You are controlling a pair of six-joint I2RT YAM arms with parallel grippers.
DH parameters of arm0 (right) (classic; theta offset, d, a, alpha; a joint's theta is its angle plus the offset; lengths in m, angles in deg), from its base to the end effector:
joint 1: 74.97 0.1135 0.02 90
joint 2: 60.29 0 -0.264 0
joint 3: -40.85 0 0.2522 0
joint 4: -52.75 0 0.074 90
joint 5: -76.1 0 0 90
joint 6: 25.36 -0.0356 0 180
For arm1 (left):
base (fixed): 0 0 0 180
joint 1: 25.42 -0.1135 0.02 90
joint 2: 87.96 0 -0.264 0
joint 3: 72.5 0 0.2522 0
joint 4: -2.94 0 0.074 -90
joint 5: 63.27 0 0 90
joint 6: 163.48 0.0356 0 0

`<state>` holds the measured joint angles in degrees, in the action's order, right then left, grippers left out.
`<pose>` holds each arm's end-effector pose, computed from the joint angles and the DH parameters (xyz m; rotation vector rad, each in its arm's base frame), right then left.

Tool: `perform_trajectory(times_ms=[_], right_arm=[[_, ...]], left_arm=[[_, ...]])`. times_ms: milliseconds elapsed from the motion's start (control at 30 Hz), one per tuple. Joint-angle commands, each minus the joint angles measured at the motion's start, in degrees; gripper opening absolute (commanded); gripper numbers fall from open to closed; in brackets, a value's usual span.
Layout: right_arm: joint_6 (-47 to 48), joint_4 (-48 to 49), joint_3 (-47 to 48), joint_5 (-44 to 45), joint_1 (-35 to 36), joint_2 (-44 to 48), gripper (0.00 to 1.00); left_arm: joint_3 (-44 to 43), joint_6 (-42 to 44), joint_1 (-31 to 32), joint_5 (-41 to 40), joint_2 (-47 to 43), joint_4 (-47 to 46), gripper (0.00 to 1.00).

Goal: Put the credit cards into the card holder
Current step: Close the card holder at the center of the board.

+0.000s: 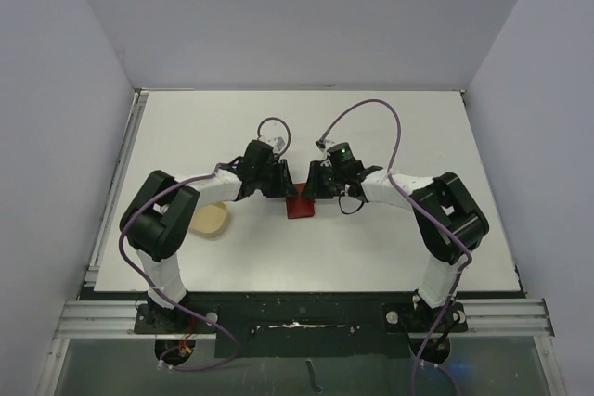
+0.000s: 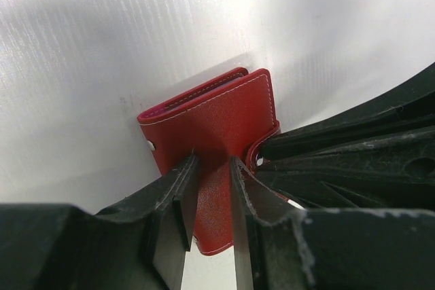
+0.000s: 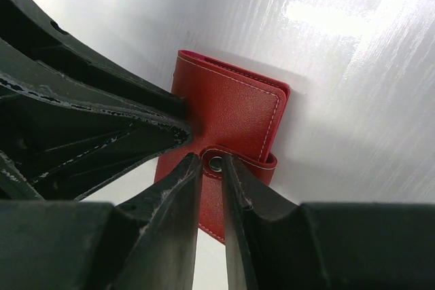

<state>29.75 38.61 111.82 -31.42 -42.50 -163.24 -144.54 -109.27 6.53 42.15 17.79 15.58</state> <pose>0.3046 0.2066 0.1594 -0.1033 2.5263 0.8873 0.3142 -0.2071 0.1492 0.0522 2.5255 -0.8465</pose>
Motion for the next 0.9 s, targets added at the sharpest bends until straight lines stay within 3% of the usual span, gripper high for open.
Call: perform_trajectory(times_ms=[0,867], right_arm=[[0.7,-0.6,2.0,1.0,0.9,-0.6,0.19],[5.6,-6.9,3.4,6.9,3.7,-2.0,0.12]], left_arm=[[-0.4,1.1,0.4,-3.5,1.1,3.4,0.24],[-1.4,1.3,0.4,-3.4,1.7,4.2,0.24]])
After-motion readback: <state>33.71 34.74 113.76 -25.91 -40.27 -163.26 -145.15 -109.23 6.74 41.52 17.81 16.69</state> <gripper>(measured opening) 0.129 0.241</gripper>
